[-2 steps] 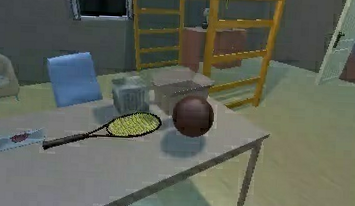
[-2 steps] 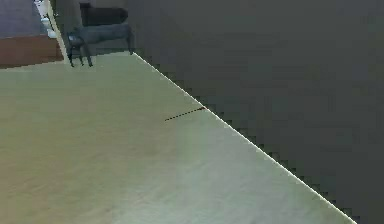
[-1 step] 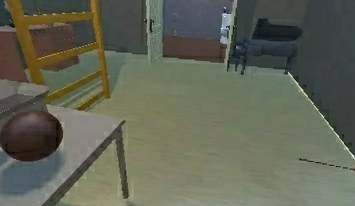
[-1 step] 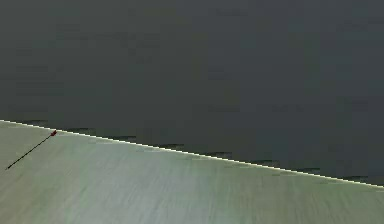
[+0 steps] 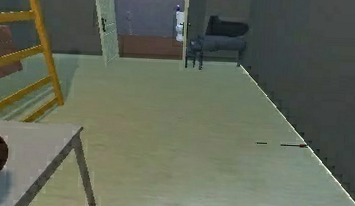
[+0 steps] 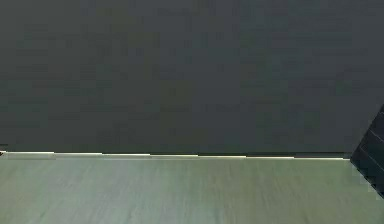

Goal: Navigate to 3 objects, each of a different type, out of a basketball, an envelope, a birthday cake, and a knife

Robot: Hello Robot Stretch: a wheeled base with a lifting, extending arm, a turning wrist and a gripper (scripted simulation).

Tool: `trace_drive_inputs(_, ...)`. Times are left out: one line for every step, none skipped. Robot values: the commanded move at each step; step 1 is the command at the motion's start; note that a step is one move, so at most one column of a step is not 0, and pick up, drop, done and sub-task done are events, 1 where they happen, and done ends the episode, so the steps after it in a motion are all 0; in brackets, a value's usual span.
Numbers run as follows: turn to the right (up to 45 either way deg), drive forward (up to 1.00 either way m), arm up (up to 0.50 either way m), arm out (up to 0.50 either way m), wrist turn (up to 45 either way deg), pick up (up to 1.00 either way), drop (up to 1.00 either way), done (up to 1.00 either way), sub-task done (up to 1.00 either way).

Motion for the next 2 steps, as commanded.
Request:
trace_drive_inputs(0.0, 1.00, 0.00, 0.00, 0.0, 0.00, 0.00, 0.00, 0.00)
trace_drive_inputs(6.0, 0.00, 0.00, 0.00, 0.0, 0.00, 0.00, 0.00, 0.00)
